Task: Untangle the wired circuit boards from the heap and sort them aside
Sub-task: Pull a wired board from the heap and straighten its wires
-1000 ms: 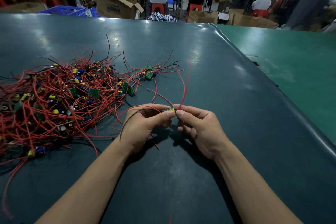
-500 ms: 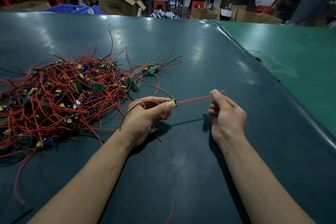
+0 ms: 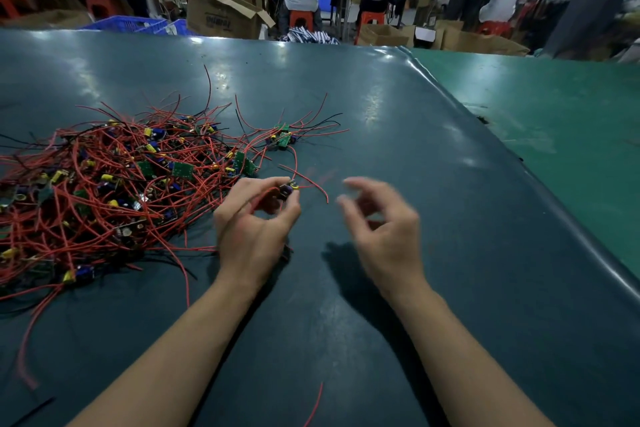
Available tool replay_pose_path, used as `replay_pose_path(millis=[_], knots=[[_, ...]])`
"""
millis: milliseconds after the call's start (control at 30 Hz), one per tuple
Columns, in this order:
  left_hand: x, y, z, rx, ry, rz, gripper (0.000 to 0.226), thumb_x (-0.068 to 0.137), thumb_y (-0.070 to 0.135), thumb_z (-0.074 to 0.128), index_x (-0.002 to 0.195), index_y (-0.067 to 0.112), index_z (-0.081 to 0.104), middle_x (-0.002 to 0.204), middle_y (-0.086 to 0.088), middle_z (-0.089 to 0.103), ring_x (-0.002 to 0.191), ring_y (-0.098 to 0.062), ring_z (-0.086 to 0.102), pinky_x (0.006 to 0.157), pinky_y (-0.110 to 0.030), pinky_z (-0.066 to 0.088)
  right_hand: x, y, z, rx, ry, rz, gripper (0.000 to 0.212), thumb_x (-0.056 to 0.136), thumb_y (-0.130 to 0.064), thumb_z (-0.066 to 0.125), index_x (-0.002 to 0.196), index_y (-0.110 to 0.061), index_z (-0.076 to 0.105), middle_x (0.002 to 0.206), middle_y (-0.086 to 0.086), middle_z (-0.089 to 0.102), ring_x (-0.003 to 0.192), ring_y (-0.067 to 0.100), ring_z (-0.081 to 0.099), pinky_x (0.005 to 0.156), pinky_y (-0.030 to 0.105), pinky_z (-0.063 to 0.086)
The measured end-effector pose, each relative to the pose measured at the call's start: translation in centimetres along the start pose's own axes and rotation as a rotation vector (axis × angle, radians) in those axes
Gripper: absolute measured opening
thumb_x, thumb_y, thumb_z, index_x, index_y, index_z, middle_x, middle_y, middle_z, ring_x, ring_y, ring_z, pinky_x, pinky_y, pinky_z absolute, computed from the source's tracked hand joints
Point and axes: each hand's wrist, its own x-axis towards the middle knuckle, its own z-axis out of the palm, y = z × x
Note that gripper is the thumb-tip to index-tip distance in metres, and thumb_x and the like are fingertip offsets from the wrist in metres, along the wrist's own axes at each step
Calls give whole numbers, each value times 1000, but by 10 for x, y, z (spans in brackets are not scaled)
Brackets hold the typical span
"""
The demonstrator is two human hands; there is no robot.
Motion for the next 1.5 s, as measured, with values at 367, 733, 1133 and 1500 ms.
replay_pose_path(millis=[367,733,1133,1500], knots=[[-2,-1,2,289,-154,445,25,73,-1,76,97,0,70,81,-8,62,75,-26,57,70,-38,49,-6,-4,11,125,-282,-44,32,88,-17,67,118,-8,69,94,8,65,82,21,65,71,43,56],[-1,-2,3,204,-339,435,29,82,19,74,108,7,73,105,-4,70,98,-23,64,87,-43,51,6,-9,6,667,-142,535,19,92,-7,63,75,-15,68,69,1,67,60,11,59,51,22,50],[-3,-1,4,226,-374,407,25,73,6,82,96,2,73,87,-7,68,76,-23,65,71,-32,52,12,2,5,614,-9,707,14,86,-15,72,80,-2,73,49,-6,46,43,5,36,41,15,31],[1,-5,1,259,-408,402,26,70,3,84,94,2,72,86,-6,68,72,-19,59,69,-26,48,23,15,-14,447,108,663,42,96,-25,60,57,-17,69,49,-1,41,42,12,32,37,19,28]])
